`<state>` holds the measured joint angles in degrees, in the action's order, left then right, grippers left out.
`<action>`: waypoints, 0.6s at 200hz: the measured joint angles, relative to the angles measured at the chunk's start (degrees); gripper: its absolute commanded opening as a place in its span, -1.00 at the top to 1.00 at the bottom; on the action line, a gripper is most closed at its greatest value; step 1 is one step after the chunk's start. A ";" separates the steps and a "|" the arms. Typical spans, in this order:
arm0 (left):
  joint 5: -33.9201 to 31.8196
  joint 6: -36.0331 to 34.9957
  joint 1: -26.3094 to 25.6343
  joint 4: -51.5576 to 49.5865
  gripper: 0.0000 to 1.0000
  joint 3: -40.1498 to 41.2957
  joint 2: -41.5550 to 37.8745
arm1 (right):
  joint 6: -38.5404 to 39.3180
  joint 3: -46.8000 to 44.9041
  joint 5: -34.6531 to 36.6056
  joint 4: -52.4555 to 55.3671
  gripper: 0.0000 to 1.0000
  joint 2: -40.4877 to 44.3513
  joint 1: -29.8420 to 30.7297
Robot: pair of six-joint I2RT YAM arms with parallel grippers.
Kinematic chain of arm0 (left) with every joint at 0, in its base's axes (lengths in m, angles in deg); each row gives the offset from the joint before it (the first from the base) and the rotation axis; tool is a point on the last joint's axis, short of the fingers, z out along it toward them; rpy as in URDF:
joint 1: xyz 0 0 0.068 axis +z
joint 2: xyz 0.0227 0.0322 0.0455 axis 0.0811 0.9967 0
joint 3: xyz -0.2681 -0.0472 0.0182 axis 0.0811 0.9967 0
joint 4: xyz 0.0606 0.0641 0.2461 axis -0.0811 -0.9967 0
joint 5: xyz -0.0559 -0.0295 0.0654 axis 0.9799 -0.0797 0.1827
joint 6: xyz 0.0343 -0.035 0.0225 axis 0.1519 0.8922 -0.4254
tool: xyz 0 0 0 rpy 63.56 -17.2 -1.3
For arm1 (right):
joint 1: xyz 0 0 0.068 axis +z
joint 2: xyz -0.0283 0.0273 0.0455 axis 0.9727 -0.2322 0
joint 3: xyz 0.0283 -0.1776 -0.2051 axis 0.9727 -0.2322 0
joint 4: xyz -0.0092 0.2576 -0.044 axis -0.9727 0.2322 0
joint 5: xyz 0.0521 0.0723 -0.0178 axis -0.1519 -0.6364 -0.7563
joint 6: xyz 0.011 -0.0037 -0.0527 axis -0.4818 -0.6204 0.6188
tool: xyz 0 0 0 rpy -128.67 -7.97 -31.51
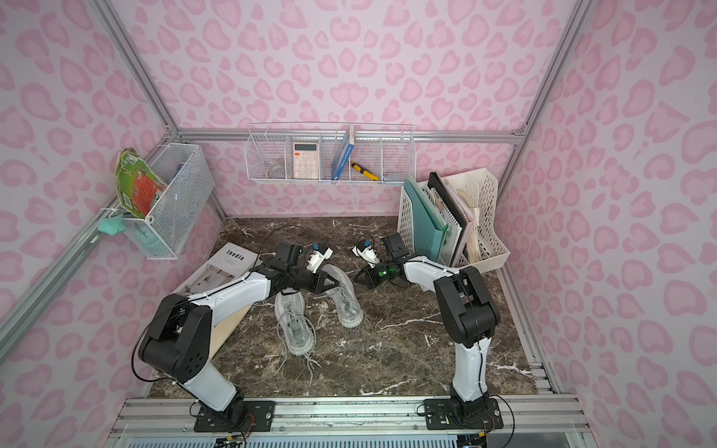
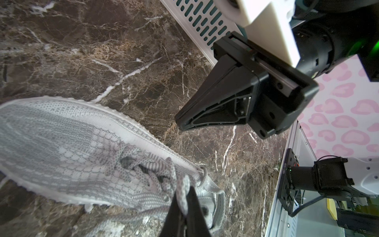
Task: Tie the shoes
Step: Cross the shoelace with the shoelace.
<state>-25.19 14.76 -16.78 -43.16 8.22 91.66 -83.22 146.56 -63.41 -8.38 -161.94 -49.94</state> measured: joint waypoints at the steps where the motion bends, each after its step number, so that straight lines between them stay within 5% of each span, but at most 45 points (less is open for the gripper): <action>1: 0.00 0.00 0.00 0.00 1.00 0.00 0.00 | 0.00 -0.02 0.00 0.00 1.00 0.04 0.00; 26: -0.02 0.00 0.00 0.00 1.00 0.00 0.00 | 0.00 -0.55 0.00 -0.04 0.99 0.79 0.00; 81: 0.00 -0.02 0.00 0.00 1.00 0.00 0.00 | 1.86 0.63 -3.50 -0.96 0.03 -1.03 1.07; 120: 0.02 -0.02 0.00 0.00 1.00 0.02 0.00 | 3.67 2.45 -8.11 -2.23 -0.20 -3.87 1.31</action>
<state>-25.16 14.74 -16.78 -43.16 8.24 91.66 -79.55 149.01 -71.52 -10.61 -165.80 -48.63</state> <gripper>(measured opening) 0.074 0.598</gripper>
